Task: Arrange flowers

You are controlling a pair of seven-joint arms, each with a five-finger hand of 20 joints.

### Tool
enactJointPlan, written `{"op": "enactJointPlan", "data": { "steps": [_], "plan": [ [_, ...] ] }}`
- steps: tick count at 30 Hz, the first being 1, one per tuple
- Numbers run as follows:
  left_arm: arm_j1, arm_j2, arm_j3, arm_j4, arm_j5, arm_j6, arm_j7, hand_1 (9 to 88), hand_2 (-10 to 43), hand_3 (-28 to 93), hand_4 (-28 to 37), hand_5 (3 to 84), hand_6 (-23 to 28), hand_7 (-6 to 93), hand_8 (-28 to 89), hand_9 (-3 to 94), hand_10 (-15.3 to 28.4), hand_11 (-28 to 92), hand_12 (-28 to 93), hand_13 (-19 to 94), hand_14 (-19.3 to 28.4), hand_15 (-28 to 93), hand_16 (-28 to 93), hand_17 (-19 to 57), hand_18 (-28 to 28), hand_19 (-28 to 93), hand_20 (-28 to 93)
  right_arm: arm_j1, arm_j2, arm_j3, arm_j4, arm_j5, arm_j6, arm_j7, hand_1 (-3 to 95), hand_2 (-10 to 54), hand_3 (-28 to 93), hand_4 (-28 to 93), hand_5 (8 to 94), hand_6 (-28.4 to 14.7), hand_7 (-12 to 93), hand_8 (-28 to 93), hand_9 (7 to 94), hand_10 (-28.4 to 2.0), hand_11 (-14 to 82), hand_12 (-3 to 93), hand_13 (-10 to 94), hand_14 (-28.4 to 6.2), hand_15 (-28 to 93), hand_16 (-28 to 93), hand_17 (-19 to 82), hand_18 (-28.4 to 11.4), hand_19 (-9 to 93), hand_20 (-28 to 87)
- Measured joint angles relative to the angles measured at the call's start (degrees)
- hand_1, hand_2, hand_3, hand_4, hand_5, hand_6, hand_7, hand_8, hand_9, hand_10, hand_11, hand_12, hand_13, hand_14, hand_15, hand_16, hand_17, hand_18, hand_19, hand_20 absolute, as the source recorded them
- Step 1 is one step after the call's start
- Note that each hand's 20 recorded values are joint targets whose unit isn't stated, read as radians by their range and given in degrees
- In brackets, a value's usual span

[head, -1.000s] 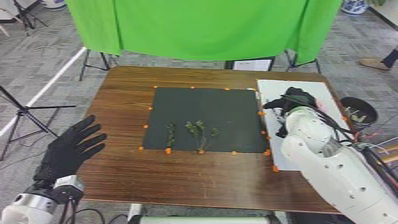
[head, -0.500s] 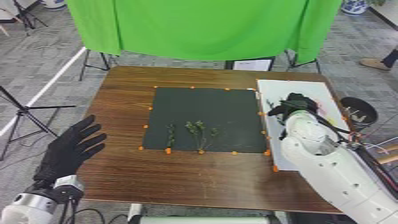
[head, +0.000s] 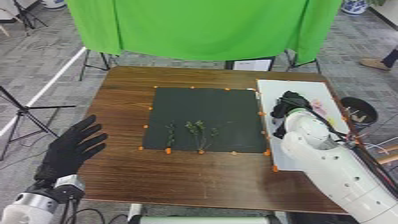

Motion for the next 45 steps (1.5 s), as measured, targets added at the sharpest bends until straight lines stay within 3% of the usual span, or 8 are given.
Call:
{"op": "enactJointPlan", "data": {
  "steps": [5,12,16,22,32,41,45],
  "plan": [
    [0.0,-0.01,0.00,0.00,0.00,0.00,-0.04,23.8,-2.5,70,-28.3,27.1,4.2,18.7,-10,23.3,11.6,19,18,18,16.5,33,0,-10.1,20.3,39,11,-1.3,0.3,0.7,-1.2,0.6,-1.0,-1.6,41.9,-9.5,90,-20,68.3,-0.8,54,25,77.0,-5.9,74.9,63.1,72,-7.9,85,46,30,-18.4,78,45],
    [0.0,-0.02,-0.03,0.00,0.00,-0.01,-0.05,23.7,-2.5,70,-28.3,27.0,4.2,18.7,-10,23.3,11.6,19,18,18,16.4,32,0,-10.0,20.3,39,11,-3.2,2.1,-2.3,-1.4,-7.1,11.4,-7.2,41.2,-9.5,90,-18,66.9,-1.3,58,24,77.7,-5.6,76.0,63.8,72,-7.9,87,46,30,-18.3,78,46],
    [0.0,-0.07,-0.03,0.00,0.00,-0.01,-0.05,23.7,-2.6,70,-28.3,27.1,4.2,18.6,-10,23.3,11.6,19,18,18,16.4,33,0,-10.1,20.4,39,11,-3.8,3.2,-2.3,-2.9,-11.6,14.2,-9.6,40.8,-9.5,90,-17,66.8,-1.1,58,24,77.8,-5.7,76.0,63.8,72,-8.0,87,46,30,-18.4,78,46],
    [0.0,-0.07,-0.05,-0.01,0.00,-0.01,-0.03,23.8,-2.3,70,-28.3,27.0,4.2,18.7,-10,23.3,11.5,19,18,18,16.3,32,0,-10.1,20.3,39,11,-4.8,4.0,-0.3,-10.0,-4.5,12.9,-7.7,40.3,-9.5,90,-16,67.7,-1.1,58,24,78.0,-5.8,75.9,63.9,73,-7.9,87,45,31,-18.7,79,46],
    [0.0,-0.07,-0.08,-0.01,0.00,-0.08,-0.12,23.8,-2.4,70,-28.3,27.0,4.2,18.7,-11,23.3,11.5,19,18,17,16.4,32,0,-10.1,20.3,39,11,-9.1,0.0,1.0,-21.7,1.9,9.2,3.5,39.3,-9.5,89,-13,69.9,-1.2,55,25,79.2,-6.1,75.3,64.1,75,-8.1,87,45,33,-20.2,81,45],
    [-0.3,-0.08,-0.02,0.11,-0.01,-0.25,-0.37,23.7,-2.4,70,-28.3,27.0,4.2,18.6,-11,23.3,11.6,19,18,18,16.4,32,0,-10.1,20.3,39,11,-13.7,-4.0,-1.0,-22.7,-0.7,3.0,4.8,40.5,-9.5,88,-13,71.6,-1.2,54,23,80.6,-6.4,73.7,62.4,76,-8.1,87,45,33,-20.5,82,43],
    [-0.7,-0.07,0.05,0.30,-0.02,-0.36,-0.58,23.8,-2.3,70,-28.3,27.0,4.2,18.6,-10,23.3,11.5,19,18,18,16.4,32,0,-10.1,20.3,39,11,-14.2,-4.9,-2.2,-21.7,-1.1,2.9,4.8,40.2,-9.5,88,-13,72.0,-0.6,53,23,81.1,-6.3,73.3,62.3,76,-8.1,86,45,33,-20.6,83,43]
  ]
}}
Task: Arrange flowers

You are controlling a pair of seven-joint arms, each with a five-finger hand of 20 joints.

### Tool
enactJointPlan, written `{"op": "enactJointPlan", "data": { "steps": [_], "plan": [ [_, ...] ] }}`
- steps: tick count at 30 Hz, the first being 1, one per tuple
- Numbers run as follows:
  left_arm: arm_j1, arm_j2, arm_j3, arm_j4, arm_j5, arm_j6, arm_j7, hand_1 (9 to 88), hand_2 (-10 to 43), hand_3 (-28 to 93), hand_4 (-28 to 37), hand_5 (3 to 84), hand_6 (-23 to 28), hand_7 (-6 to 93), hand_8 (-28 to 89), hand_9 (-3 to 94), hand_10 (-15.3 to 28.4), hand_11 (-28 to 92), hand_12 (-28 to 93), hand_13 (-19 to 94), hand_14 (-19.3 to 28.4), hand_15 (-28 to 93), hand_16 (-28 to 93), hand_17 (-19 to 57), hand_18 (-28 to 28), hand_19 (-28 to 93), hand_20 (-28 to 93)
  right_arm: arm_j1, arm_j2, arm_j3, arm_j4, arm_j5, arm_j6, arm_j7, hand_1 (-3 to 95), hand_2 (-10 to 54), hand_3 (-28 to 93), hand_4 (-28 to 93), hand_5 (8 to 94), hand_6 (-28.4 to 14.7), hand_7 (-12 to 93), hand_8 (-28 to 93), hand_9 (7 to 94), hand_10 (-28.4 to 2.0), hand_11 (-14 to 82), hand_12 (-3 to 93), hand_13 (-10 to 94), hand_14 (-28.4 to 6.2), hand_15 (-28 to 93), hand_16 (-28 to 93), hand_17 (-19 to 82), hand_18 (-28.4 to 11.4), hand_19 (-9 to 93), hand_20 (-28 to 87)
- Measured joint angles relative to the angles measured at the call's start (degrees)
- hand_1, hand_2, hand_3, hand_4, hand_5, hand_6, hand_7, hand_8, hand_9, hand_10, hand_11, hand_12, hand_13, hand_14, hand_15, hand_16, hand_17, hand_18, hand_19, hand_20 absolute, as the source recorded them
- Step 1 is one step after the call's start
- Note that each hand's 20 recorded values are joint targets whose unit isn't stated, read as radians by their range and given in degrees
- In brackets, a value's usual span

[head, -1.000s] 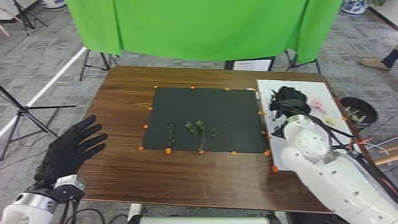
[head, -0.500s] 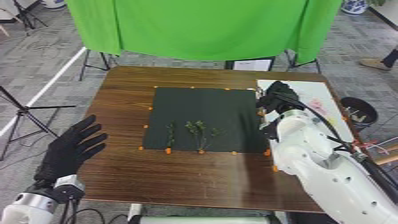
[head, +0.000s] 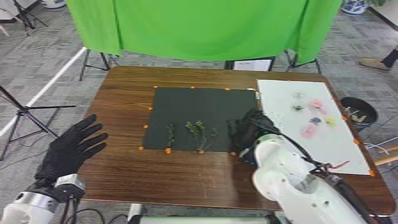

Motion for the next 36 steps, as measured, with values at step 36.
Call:
{"op": "enactJointPlan", "data": {
  "steps": [36],
  "plan": [
    [-0.4,-0.10,0.32,0.18,-0.02,-0.13,-0.22,23.8,-2.2,70,-28.3,27.2,4.3,18.8,-11,23.3,11.6,19,18,17,16.4,32,0,-10.1,20.4,39,11,-1.7,-3.0,3.4,0.2,0.0,-5.1,0.5,20.5,-9.3,85,-20,71.7,-2.1,48,-10,77.9,-8.2,70.4,64.3,74,-10.4,85,47,30,-21.8,83,43]
  ]
}}
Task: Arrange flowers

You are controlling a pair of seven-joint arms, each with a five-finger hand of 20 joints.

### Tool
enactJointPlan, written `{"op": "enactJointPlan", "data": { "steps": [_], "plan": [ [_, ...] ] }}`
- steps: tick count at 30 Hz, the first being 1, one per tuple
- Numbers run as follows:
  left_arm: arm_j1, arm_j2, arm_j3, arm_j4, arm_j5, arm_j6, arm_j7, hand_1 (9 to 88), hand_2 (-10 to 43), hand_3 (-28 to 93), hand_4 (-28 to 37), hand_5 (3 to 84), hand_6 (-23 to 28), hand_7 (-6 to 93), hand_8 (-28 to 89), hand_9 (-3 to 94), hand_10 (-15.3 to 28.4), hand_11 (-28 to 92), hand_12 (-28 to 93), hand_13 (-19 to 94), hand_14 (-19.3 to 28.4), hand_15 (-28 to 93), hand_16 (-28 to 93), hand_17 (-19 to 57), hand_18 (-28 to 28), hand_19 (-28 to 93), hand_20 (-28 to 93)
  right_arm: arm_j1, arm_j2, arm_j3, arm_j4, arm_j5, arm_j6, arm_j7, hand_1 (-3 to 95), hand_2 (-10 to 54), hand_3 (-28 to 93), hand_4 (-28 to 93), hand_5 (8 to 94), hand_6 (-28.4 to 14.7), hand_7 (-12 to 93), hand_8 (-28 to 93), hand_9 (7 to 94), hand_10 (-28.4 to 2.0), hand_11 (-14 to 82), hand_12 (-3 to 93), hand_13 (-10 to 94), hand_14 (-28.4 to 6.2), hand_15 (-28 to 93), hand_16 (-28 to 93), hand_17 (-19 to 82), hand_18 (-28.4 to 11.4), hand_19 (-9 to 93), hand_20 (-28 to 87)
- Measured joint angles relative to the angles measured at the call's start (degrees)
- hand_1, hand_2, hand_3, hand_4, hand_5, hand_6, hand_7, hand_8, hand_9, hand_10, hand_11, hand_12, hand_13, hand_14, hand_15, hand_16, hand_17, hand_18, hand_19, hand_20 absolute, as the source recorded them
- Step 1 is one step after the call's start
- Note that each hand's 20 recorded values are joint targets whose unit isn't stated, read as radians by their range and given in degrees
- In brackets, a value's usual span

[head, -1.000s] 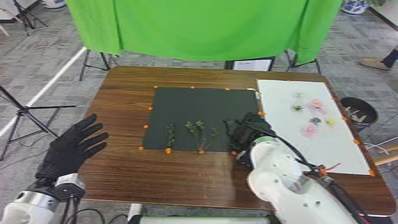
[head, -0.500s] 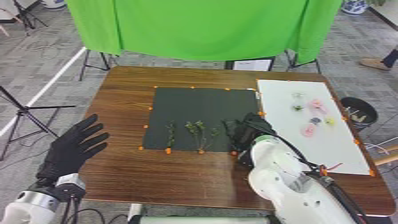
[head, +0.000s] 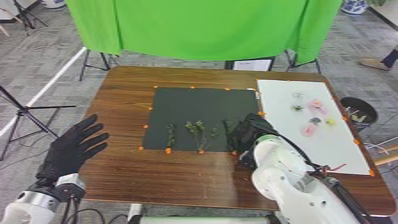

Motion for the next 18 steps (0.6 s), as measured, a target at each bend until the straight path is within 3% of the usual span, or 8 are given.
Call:
{"op": "enactJointPlan", "data": {
  "steps": [6,9,11,14,18],
  "plan": [
    [0.1,-0.16,-0.12,-0.03,0.00,-0.01,0.00,23.6,-2.2,70,-28.3,27.4,4.4,18.8,-11,23.3,11.6,19,18,17,16.4,32,0,-10.1,20.3,39,11,-0.2,1.4,0.0,-0.7,-4.7,0.2,-1.0,19.0,-9.5,84,-22,66.4,-4.0,43,-11,71.9,-10.4,69.3,63.4,68,-12.1,85,47,27,-22.3,81,44],
    [0.2,-0.20,-0.20,-0.07,0.00,0.00,0.01,23.7,-2.2,70,-28.3,27.4,4.4,18.7,-11,23.3,11.6,19,18,17,16.4,32,0,-10.1,20.3,39,11,-0.6,2.9,1.0,-1.8,-6.4,0.9,-1.6,20.3,-9.5,85,-23,58.7,-4.8,40,-12,63.0,-13.7,61.9,49.7,60,-12.9,83,43,24,-22.6,78,46],
    [0.3,-0.22,-0.26,-0.07,0.00,0.00,0.02,23.7,-2.2,70,-28.3,27.4,4.4,18.7,-11,23.3,11.5,19,18,17,16.4,32,0,-10.1,20.3,39,11,-0.9,4.1,2.1,-2.7,-6.8,1.6,-2.3,22.8,-9.5,87,-24,53.9,-4.9,38,-12,58.3,-13.0,51.9,37.9,56,-12.4,82,41,22,-22.4,76,48],
    [0.5,-0.26,-0.38,-0.12,0.02,0.01,0.07,23.7,-2.1,70,-28.3,27.4,4.4,18.7,-11,23.3,11.6,19,18,17,16.4,32,0,-10.0,20.3,39,11,-1.6,6.8,4.4,-3.7,-8.3,3.8,-4.7,27.1,-9.5,89,-26,48.3,-3.5,36,-14,53.3,-10.7,37.6,27.4,50,-12.0,79,36,20,-22.2,73,48],
    [0.9,-0.28,-0.64,-0.25,0.02,0.02,0.15,23.7,-2.1,70,-28.3,27.3,4.3,18.7,-11,23.3,11.5,19,18,17,16.4,32,0,-10.0,20.3,39,11,-3.5,11.7,8.7,-4.4,-14.0,4.8,-9.0,28.5,-9.5,91,-28,44.8,-3.3,35,-15,48.1,-10.2,27.3,22.9,45,-11.8,77,33,17,-22.7,71,49]
  ]
}}
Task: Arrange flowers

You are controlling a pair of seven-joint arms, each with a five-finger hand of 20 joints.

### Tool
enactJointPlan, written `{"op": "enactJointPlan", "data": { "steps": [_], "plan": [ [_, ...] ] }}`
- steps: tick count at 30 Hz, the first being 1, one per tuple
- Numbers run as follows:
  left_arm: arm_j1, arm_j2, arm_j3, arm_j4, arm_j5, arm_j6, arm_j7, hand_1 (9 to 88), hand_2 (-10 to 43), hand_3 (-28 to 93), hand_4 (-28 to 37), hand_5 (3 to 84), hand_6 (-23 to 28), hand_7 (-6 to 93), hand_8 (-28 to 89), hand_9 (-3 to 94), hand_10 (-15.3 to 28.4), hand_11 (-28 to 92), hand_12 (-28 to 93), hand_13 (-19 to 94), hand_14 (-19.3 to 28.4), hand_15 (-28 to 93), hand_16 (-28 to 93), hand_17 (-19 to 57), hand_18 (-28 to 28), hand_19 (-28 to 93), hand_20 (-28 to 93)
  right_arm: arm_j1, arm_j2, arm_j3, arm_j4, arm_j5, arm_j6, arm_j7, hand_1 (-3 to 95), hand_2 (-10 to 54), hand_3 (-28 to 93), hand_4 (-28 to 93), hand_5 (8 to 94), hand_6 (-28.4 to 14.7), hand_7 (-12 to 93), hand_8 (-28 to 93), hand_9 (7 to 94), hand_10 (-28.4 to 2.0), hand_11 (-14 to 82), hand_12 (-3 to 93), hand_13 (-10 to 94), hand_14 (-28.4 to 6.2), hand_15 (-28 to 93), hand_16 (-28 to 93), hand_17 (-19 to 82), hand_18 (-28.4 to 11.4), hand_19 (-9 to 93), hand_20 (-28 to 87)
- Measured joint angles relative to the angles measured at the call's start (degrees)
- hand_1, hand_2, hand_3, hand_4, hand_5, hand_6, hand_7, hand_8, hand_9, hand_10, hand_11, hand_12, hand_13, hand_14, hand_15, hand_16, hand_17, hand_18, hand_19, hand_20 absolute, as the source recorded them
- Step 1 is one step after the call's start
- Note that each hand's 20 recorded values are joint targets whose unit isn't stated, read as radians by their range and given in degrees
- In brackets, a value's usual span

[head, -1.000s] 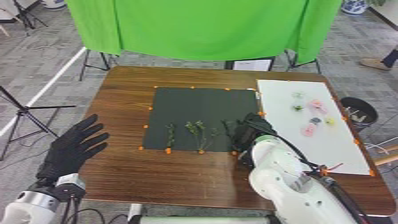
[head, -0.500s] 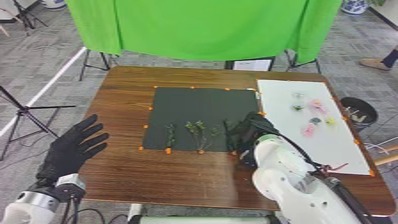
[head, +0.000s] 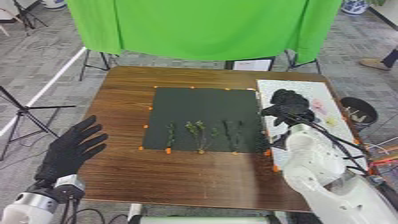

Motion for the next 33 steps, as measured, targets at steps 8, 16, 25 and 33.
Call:
{"op": "enactJointPlan", "data": {
  "steps": [8,16,25,33],
  "plan": [
    [0.6,-0.04,-0.13,-0.14,0.00,0.02,0.18,23.7,-2.2,70,-28.3,27.3,4.3,18.6,-10,23.3,11.6,19,18,18,16.5,33,0,-10.0,20.3,39,11,-5.8,8.8,9.6,-1.5,0.5,-9.9,1.5,27.0,-9.5,91,-28,37.5,-3.5,32,-14,43.1,-14.7,19.3,22.1,40,-13.2,76,29,15,-23.4,70,49],
    [0.7,-0.04,-0.35,-0.15,0.01,0.01,0.22,23.7,-2.1,70,-28.3,27.3,4.3,18.6,-10,23.4,11.6,19,18,18,16.5,33,0,-10.0,20.3,39,11,-10.2,9.6,13.8,-1.4,5.3,-15.0,3.3,27.3,-9.5,91,-28,33.7,-2.9,33,-15,39.7,-10.9,21.5,24.1,38,-12.7,76,28,14,-23.2,69,49],
    [0.7,0.00,-0.11,-0.10,0.01,0.00,0.11,23.8,-2.1,70,-28.3,27.3,4.3,18.7,-10,23.3,11.6,19,18,18,16.4,32,0,-10.0,20.3,39,11,-11.4,9.6,13.1,1.2,4.4,-11.5,-1.3,30.8,-9.5,91,-28,32.0,-0.6,42,-18,39.5,-9.6,24.5,24.4,46,-9.9,79,28,16,-21.3,71,50],
    [0.7,0.01,-0.10,-0.10,-0.01,-0.01,0.08,23.8,-2.0,70,-28.3,27.3,4.3,18.7,-10,23.4,11.6,19,18,18,16.5,33,0,-10.0,20.3,39,11,-11.3,9.7,11.0,5.3,2.7,-8.5,-3.4,34.4,-9.5,92,-28,34.8,1.2,45,-20,43.7,-9.2,25.6,23.3,51,-8.5,79,28,18,-20.6,73,50]
  ]
}}
